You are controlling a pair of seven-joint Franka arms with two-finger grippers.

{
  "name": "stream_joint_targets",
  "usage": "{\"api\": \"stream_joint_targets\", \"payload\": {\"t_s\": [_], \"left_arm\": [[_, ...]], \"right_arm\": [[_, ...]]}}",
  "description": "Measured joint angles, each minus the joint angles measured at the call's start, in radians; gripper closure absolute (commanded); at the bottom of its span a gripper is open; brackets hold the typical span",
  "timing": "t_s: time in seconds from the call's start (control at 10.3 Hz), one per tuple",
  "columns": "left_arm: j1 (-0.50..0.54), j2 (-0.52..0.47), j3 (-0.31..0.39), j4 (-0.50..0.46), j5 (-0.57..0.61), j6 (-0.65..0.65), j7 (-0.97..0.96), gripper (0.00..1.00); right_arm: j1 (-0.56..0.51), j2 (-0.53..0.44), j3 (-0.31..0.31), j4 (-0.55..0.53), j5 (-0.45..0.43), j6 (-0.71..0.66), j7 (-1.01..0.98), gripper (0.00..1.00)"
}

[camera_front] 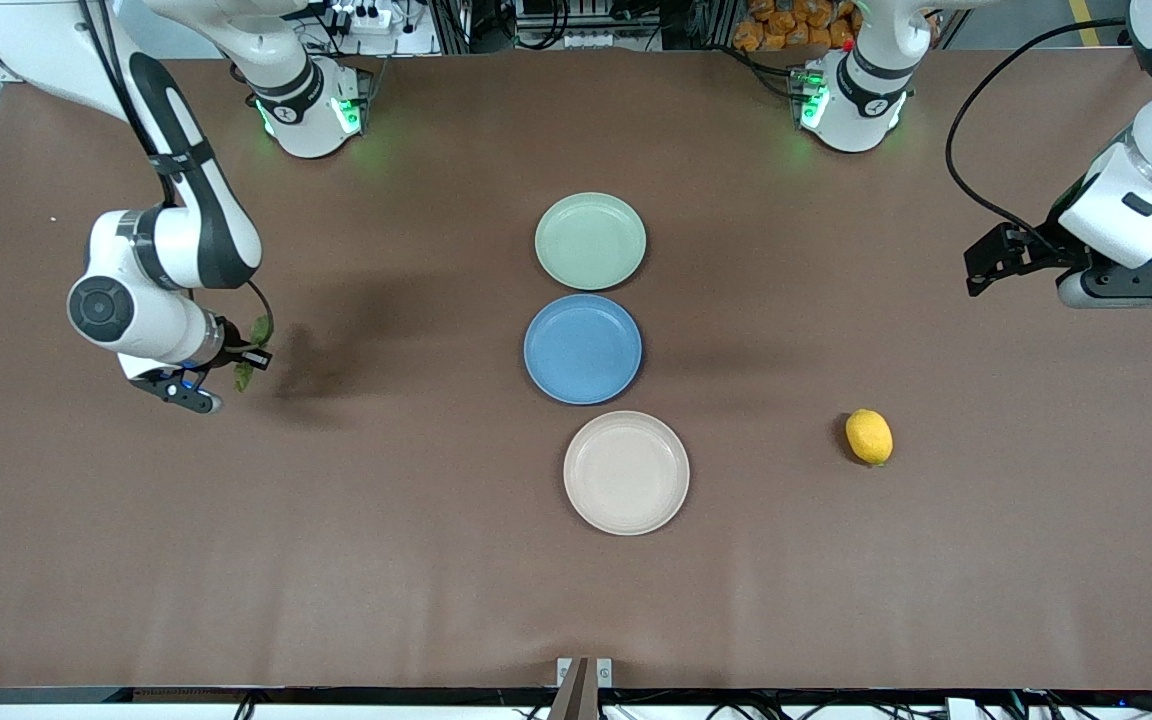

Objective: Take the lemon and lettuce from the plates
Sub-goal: 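Carry the lettuce leaf away from the plates with the right gripper, then lower the lettuce onto the table and open the right gripper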

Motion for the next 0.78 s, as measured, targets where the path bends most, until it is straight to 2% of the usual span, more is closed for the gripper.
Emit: {"api": "stream_joint_targets", "payload": {"t_s": [0.29, 0.78], "left_arm": [[0.0, 0.0, 0.0, 0.0, 0.0, 0.0, 0.0, 0.0], [0.0, 0.0, 0.001, 0.0, 0.0, 0.0, 0.0, 0.0]], "right_arm": [[-0.022, 0.003, 0.0, -0.072, -0.001, 0.132, -0.034, 1.0], [-0.061, 0.059, -0.001, -0.13, -0.002, 0.299, -0.068, 1.0]]}}
